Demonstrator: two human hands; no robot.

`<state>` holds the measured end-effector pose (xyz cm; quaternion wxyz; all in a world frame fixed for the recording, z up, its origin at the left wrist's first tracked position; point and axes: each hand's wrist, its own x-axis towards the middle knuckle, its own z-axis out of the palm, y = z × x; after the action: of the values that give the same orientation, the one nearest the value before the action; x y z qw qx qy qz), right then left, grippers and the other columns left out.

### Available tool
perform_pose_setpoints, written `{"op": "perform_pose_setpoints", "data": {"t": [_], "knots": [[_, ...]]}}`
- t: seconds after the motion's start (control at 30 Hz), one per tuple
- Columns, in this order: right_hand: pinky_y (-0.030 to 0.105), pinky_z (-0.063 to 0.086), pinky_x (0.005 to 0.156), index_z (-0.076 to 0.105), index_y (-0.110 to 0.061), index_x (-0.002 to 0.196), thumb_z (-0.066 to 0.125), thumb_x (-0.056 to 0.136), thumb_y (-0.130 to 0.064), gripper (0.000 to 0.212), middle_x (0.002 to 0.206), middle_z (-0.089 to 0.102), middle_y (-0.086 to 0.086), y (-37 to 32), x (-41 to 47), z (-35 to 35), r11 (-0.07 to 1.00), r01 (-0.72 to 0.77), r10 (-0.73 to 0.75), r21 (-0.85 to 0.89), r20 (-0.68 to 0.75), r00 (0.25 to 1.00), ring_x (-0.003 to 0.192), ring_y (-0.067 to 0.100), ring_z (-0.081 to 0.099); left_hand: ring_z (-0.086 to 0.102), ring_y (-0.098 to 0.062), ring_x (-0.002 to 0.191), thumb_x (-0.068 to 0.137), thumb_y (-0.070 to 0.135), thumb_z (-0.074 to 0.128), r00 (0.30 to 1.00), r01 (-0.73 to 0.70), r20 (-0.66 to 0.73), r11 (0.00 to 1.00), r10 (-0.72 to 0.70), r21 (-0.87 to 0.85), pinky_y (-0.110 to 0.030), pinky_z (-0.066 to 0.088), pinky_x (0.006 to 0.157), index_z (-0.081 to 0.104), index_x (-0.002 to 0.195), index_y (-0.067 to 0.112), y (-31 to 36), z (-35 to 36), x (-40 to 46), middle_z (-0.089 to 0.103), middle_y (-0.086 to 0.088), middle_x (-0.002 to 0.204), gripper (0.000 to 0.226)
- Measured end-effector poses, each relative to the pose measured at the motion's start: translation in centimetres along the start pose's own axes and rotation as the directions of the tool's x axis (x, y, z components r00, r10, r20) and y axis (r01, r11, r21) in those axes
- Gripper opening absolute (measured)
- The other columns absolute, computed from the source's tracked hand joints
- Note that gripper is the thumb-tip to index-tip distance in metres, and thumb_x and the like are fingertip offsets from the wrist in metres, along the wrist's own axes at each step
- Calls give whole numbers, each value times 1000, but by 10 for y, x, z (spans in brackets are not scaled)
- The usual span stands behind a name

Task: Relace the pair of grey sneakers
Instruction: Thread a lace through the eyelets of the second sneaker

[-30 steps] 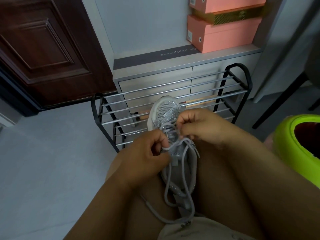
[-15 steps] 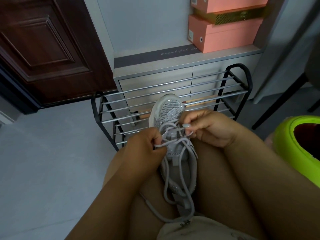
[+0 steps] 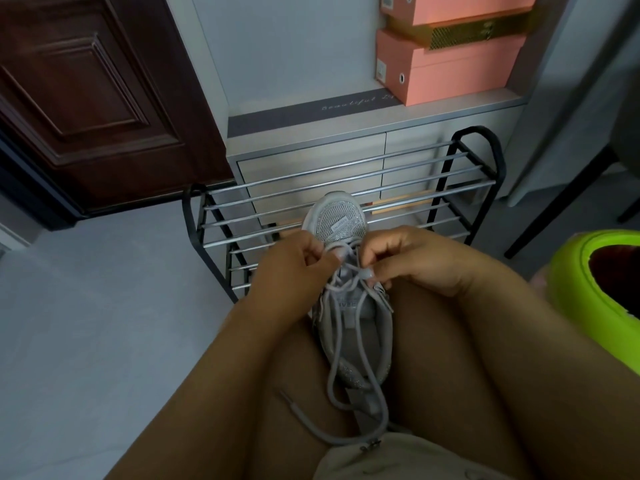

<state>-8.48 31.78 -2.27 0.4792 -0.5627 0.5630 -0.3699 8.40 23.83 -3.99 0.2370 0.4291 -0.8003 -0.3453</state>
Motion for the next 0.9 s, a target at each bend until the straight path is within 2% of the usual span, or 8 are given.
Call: {"op": "perform_pose_setpoints", "data": {"t": [0.07, 0.2, 0.33, 0.43, 0.67, 0.77, 0.83, 0.9], "knots": [[19, 42, 57, 61, -4, 72, 58, 80, 10, 16, 67, 59, 7, 1, 1, -1, 1000, -4, 4, -2, -11, 1000, 61, 15, 48, 58, -10, 57, 89, 32, 62, 1000, -8, 16, 1000, 8, -28, -28, 47, 58, 59, 75, 17, -1, 1, 3, 64, 0, 66, 20], [22, 42, 60, 62, -6, 72, 59, 78, 12, 19, 71, 57, 14, 3, 4, 0, 1000, -4, 4, -14, 6, 1000, 63, 17, 48, 51, -5, 50, 89, 27, 61, 985, 135, 139, 954, -101, -266, -26, 44, 58, 62, 70, 19, 5, -1, 8, 58, 8, 57, 21], [23, 43, 63, 64, -9, 71, 62, 78, 9, 20, 70, 58, 9, 4, 5, 0, 999, -9, 10, -32, 27, 1000, 64, 13, 51, 48, -5, 48, 83, 47, 65, 992, -10, 127, 994, -4, 109, -23, 39, 51, 64, 67, 15, 13, -2, 16, 55, 7, 52, 36], [21, 43, 59, 64, -8, 72, 60, 78, 11, 20, 69, 60, 11, 7, 4, -2, 999, -21, 20, 35, 5, 1000, 56, 9, 51, 53, -9, 51, 79, 41, 72, 975, -50, 221, 986, 13, 162, -24, 41, 54, 69, 69, 18, 18, -12, 21, 65, -1, 61, 26], [18, 45, 60, 67, -11, 71, 62, 78, 5, 18, 63, 66, -4, 7, 1, -7, 999, -10, 7, 42, 59, 998, 56, 5, 55, 59, -6, 56, 75, 36, 78, 906, -182, 422, 923, 24, 339, -17, 45, 51, 70, 70, 22, 34, -28, 26, 69, 2, 67, 17], [18, 46, 61, 66, -9, 71, 60, 79, 7, 20, 62, 65, -4, 8, 0, -8, 998, -22, 19, 55, 61, 998, 57, 8, 55, 61, -7, 65, 78, 35, 74, 856, -288, 516, 854, 26, 434, -22, 47, 60, 66, 70, 25, 36, -33, 31, 67, 5, 71, 16], [18, 46, 60, 66, -7, 71, 59, 79, 10, 20, 61, 64, 1, 8, 1, -8, 995, -42, 38, 86, 47, 998, 56, 11, 55, 59, -4, 64, 83, 30, 68, 835, -334, 547, 852, 68, 404, -21, 46, 59, 65, 71, 24, 34, -34, 31, 66, 6, 71, 14], [18, 48, 57, 63, -2, 70, 55, 78, 16, 21, 58, 63, 4, 9, 1, -9, 982, -71, 68, 174, 21, 997, 53, 12, 56, 56, -2, 59, 86, 20, 62, 845, -223, 525, 960, 102, 172, -16, 44, 58, 66, 69, 22, 26, -34, 29, 63, 7, 66, 17]]}}
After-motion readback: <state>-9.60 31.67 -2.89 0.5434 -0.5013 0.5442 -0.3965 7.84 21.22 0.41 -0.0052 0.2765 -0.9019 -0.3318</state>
